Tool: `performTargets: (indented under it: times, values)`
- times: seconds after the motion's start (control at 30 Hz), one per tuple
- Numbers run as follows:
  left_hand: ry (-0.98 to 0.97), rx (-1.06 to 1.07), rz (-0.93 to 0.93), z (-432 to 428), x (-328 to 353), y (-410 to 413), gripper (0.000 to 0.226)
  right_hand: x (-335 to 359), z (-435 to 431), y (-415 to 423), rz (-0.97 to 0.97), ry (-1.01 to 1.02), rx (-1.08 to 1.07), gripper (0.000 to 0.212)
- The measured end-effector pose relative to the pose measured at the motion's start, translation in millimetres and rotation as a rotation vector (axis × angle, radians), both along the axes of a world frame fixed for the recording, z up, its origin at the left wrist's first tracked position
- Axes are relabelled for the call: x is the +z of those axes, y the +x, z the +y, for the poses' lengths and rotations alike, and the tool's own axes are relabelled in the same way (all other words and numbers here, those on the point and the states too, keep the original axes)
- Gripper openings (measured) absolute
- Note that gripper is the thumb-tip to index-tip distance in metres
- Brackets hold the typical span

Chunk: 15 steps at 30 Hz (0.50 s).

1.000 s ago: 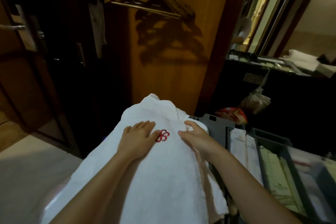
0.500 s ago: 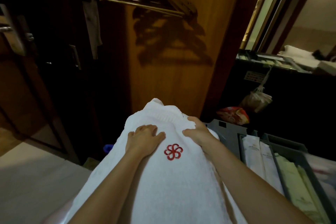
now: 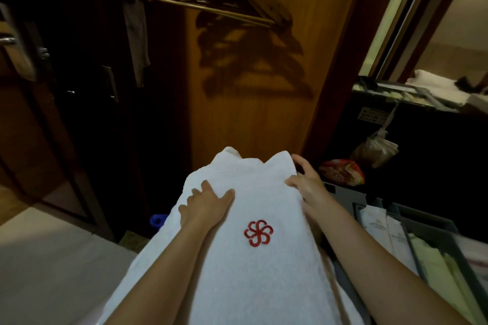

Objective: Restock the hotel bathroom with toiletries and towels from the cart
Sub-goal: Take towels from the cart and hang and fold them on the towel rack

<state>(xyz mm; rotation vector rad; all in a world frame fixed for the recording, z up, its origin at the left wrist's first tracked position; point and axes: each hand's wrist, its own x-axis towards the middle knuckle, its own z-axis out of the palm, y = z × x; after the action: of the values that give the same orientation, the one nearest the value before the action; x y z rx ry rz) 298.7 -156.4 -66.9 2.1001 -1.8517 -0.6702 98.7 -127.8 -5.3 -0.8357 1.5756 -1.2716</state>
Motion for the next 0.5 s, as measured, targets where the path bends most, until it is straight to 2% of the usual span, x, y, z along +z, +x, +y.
performTargets:
  times: [0.13, 0.37, 0.5]
  values:
    - [0.044, 0.051, 0.043, -5.0, -1.1, 2.2, 0.081, 7.6, -4.5, 1.0, -0.034, 0.018, 0.066, 0.073]
    - [0.058, 0.094, 0.060, -5.4, 0.8, 1.3, 0.088, 10.8, -9.0, 8.5, 0.263, 0.093, 0.342, 0.092]
    - [0.080, 0.117, 0.096, -8.1, 2.9, 3.1, 0.091, 5.4, -10.1, 5.6, 0.367, 0.193, 0.422, 0.078]
